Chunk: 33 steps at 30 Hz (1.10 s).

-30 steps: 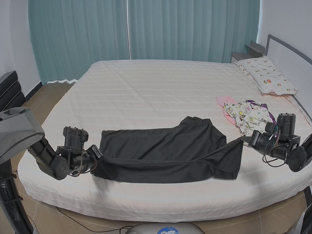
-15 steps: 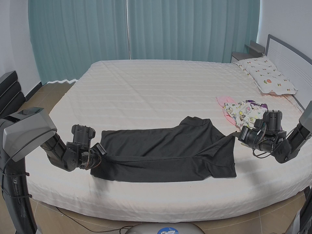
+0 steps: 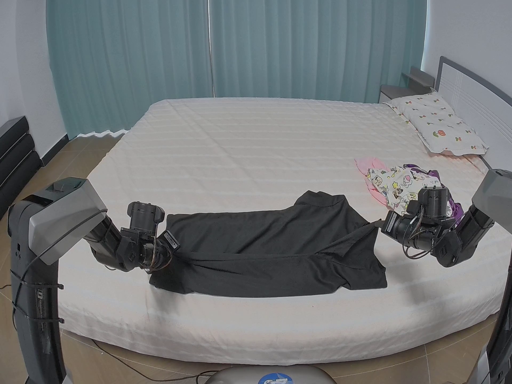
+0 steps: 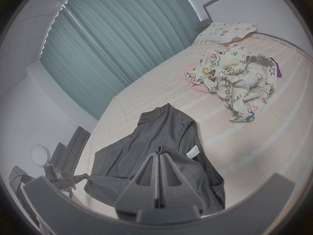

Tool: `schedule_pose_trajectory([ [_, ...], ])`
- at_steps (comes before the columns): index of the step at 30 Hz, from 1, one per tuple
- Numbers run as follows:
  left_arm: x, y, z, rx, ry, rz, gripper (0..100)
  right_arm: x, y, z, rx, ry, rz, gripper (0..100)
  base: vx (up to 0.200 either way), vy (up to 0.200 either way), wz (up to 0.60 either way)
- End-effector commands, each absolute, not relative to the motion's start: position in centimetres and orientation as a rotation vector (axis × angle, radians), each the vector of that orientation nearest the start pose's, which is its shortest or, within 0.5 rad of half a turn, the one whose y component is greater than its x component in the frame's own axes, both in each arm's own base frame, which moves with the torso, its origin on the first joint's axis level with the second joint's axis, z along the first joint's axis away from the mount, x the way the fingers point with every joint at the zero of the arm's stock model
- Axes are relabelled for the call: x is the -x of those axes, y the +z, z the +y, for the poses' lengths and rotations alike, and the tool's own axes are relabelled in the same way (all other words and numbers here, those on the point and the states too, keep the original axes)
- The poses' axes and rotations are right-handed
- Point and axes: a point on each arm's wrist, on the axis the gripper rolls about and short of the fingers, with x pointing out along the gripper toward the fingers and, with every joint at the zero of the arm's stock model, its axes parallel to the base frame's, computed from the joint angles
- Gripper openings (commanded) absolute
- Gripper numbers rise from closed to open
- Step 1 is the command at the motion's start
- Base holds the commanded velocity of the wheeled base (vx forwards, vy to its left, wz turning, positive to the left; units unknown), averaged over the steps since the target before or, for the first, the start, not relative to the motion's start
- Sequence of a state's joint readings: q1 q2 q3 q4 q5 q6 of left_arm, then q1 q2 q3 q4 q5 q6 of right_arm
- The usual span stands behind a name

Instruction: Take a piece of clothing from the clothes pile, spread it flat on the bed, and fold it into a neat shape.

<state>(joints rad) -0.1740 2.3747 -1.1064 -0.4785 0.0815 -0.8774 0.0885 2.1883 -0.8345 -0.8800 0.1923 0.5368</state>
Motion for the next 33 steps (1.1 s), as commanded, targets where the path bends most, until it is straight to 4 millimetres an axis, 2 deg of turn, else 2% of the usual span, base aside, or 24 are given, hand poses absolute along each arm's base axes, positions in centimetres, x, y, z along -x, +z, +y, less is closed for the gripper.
schedule_pose_trajectory([
  [1, -41.0, -1.1, -6.9, 0.761, 0.271, 0.759, 100, -37.6, 3.3, 4.0, -0.548, 0.139, 0.565, 100, 0.000, 0.000, 0.00],
  [4, -40.9, 0.6, -6.7, 0.814, 0.279, 0.718, 100, -37.4, 3.3, 4.0, -0.548, 0.140, 0.568, 100, 0.000, 0.000, 0.00],
  [6, -40.7, 2.7, -5.5, 0.846, 0.284, 0.670, 100, -37.3, 3.3, 4.0, -0.549, 0.140, 0.567, 100, 0.000, 0.000, 0.00],
  [7, -40.7, 2.8, -5.5, 0.849, 0.285, 0.670, 100, -37.3, 3.3, 4.0, -0.549, 0.140, 0.566, 100, 0.000, 0.000, 0.00],
  [8, -40.5, 3.8, -5.0, 0.859, 0.282, 0.648, 100, -37.3, 3.3, 4.0, -0.558, 0.137, 0.563, 100, 0.000, 0.000, 0.00],
  [12, -39.3, 4.7, -3.6, 0.861, 0.315, 0.650, 100, -37.2, 3.5, 4.0, -0.620, 0.113, 0.557, 100, 0.000, 0.000, 0.00],
  [18, -36.3, 3.5, -3.4, 0.878, 0.300, 0.762, 100, -36.8, 3.4, 3.8, -0.680, 0.024, 0.555, 100, 0.000, 0.000, 0.00],
  [19, -36.3, 3.5, -3.4, 0.878, 0.300, 0.762, 100, -36.8, 3.4, 3.8, -0.680, 0.024, 0.555, 100, 0.000, 0.000, 0.00],
  [20, -35.3, 3.0, -3.4, 0.895, 0.285, 0.809, 100, -36.4, 3.3, 3.7, -0.724, -0.016, 0.560, 100, 0.000, 0.000, 0.00],
  [22, -34.6, 2.6, -3.5, 0.927, 0.270, 0.833, 100, -36.0, 3.3, 3.7, -0.776, -0.053, 0.566, 100, 0.000, 0.000, 0.00],
  [28, -34.5, 2.4, -3.5, 0.985, 0.251, 0.804, 100, -34.8, 2.2, 3.6, -0.940, -0.125, 0.615, 100, 0.000, 0.000, 0.00],
  [30, -34.2, 2.1, -3.6, 0.997, 0.261, 0.816, 100, -34.8, 1.1, 4.0, -0.995, -0.149, 0.648, 100, 0.000, 0.000, 0.00],
  [33, -33.9, 2.0, -3.6, 1.000, 0.265, 0.822, 100, -34.6, 0.4, 4.4, -0.998, -0.155, 0.675, 100, 0.000, 0.000, 0.00],
])
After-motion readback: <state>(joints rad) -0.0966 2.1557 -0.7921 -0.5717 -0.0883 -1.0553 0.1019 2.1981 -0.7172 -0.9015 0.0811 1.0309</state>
